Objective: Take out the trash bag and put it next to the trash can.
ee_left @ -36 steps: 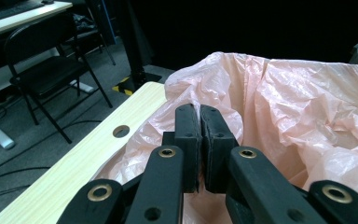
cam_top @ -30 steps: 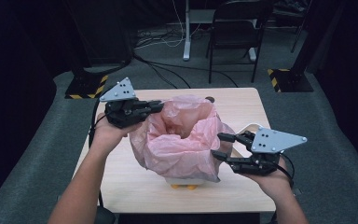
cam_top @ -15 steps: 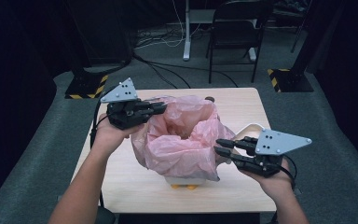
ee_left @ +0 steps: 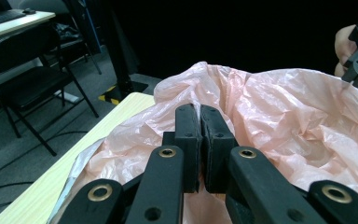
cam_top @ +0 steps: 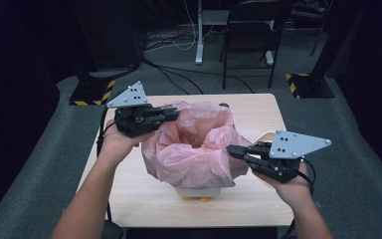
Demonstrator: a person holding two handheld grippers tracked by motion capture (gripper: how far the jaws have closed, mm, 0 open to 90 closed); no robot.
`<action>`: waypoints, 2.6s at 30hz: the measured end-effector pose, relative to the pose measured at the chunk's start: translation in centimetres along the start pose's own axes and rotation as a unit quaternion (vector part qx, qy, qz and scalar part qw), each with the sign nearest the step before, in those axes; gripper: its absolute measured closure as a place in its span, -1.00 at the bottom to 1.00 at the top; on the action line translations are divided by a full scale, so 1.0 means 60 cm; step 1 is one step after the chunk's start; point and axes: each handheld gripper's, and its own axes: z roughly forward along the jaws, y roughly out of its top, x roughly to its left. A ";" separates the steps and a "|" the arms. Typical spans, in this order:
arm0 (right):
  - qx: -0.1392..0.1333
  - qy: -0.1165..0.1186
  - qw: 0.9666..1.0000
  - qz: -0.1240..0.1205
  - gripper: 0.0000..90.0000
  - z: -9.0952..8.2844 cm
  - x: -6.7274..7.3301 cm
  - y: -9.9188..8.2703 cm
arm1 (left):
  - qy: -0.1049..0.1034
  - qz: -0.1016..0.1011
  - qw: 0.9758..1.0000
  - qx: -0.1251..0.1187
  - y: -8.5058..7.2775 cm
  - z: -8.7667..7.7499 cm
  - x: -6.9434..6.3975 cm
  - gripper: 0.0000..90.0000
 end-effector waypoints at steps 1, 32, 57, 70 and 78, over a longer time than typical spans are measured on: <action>-0.001 0.001 1.000 -0.003 0.99 0.002 -0.001 0.003 | 0.000 0.000 1.000 -0.001 0.001 -0.001 0.000 0.93; -0.017 0.005 0.999 -0.034 1.00 0.064 -0.027 0.075 | -0.035 -0.007 0.999 -0.029 0.031 -0.031 -0.008 0.93; 0.003 0.011 0.999 -0.038 1.00 0.121 -0.040 0.081 | -0.107 -0.040 0.993 -0.043 0.010 -0.022 -0.007 0.93; 0.018 0.005 0.998 -0.052 1.00 0.138 -0.037 0.084 | -0.118 -0.050 0.991 -0.045 0.011 -0.018 -0.007 0.92; 0.022 0.000 0.998 -0.054 1.00 0.140 -0.038 0.084 | -0.158 -0.064 0.984 -0.044 0.000 -0.006 -0.004 0.74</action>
